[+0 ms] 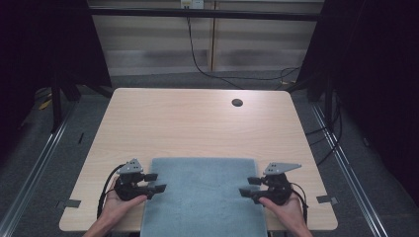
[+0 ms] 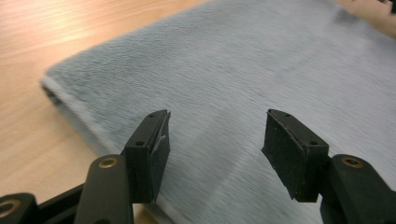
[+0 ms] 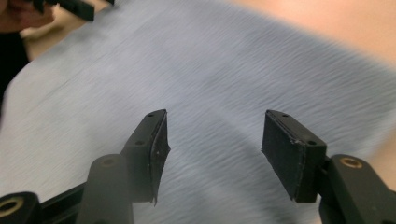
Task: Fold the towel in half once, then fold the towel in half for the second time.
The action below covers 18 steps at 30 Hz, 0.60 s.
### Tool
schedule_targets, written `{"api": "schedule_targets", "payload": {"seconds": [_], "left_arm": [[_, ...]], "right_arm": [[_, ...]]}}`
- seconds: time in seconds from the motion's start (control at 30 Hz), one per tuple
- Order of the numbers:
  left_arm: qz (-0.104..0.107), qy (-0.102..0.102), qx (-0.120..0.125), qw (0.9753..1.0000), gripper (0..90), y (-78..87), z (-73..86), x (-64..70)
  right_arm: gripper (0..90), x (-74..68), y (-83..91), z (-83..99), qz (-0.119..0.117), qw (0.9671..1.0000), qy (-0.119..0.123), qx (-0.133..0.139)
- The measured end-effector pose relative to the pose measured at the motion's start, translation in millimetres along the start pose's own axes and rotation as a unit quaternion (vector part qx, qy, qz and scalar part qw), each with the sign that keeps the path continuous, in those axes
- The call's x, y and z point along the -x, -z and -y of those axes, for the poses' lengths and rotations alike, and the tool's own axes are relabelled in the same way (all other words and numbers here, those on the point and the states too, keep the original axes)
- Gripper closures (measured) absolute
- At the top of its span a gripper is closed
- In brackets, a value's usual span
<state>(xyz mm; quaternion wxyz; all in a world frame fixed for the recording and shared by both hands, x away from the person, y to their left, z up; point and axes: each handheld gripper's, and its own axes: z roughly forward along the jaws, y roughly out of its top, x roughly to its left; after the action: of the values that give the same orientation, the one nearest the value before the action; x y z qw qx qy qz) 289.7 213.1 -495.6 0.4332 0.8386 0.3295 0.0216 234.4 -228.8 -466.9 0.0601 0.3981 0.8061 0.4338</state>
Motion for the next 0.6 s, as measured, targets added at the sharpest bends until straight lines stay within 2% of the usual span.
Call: {"api": "schedule_targets", "payload": {"seconds": [0.1,0.17,0.3,0.4,0.47,0.6], "left_arm": [[-0.006,-0.012,-0.010,0.9999,43.5,-5.3,1.7,-2.0],[-0.007,-0.010,-0.010,0.9999,43.6,-5.4,1.7,-1.5],[-0.005,-0.015,-0.007,0.9998,43.7,-5.7,3.1,-2.0],[0.002,-0.011,-0.003,0.9999,44.6,-5.5,4.0,-4.7],[0.004,-0.010,-0.003,0.9999,45.0,-5.1,4.2,-5.4],[0.003,-0.009,-0.002,1.0000,44.9,-5.3,4.0,-5.0]], "right_arm": [[43.1,18.4,2.6,-10.7,0.021,0.9996,-0.006,0.016],[43.7,29.9,0.2,-16.4,0.029,0.9994,-0.005,0.018],[46.0,56.2,-16.7,-28.7,0.049,0.9988,-0.003,-0.004],[46.1,72.6,-28.4,-32.3,0.051,0.9985,-0.015,-0.009],[46.1,80.0,-33.8,-33.8,0.046,0.9986,-0.023,-0.010],[47.7,84.5,-40.9,-31.9,0.045,0.9986,-0.025,-0.015]]}}
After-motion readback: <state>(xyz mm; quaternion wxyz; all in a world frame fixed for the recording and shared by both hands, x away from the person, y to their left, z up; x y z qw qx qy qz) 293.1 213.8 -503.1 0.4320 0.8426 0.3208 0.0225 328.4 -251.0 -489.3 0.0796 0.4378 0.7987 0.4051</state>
